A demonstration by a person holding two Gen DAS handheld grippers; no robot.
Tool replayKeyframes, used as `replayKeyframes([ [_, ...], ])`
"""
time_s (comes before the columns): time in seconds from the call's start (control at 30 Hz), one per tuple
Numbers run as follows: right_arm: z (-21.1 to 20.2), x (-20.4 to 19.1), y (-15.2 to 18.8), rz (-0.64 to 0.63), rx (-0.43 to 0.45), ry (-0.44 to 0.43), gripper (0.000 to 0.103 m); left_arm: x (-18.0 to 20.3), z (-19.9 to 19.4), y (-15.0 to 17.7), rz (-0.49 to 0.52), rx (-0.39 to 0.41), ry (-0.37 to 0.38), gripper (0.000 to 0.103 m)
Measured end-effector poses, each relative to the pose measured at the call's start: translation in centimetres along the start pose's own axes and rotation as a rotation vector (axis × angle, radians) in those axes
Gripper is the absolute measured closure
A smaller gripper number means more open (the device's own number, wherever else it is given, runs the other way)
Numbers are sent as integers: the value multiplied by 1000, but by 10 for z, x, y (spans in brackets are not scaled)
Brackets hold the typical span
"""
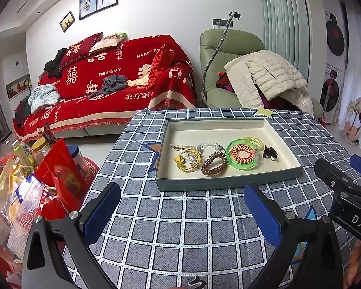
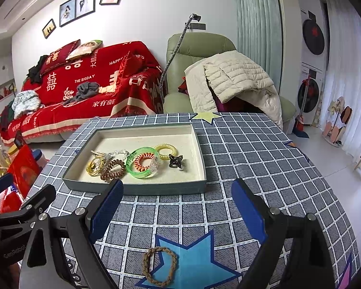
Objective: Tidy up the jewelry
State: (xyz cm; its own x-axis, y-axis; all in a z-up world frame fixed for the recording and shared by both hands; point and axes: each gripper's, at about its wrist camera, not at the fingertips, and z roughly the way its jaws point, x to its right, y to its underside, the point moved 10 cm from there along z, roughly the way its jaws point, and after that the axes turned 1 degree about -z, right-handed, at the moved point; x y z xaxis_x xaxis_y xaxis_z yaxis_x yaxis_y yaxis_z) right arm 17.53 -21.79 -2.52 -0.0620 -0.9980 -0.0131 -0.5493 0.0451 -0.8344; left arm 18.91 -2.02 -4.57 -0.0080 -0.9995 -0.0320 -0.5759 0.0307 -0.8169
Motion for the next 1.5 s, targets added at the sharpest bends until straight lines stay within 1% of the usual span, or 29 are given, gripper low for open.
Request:
replayKeyframes([
  [1.5, -1, -2, 0, -3, -1, -1, 10, -2, 3, 6, -4, -11, -4, 0],
])
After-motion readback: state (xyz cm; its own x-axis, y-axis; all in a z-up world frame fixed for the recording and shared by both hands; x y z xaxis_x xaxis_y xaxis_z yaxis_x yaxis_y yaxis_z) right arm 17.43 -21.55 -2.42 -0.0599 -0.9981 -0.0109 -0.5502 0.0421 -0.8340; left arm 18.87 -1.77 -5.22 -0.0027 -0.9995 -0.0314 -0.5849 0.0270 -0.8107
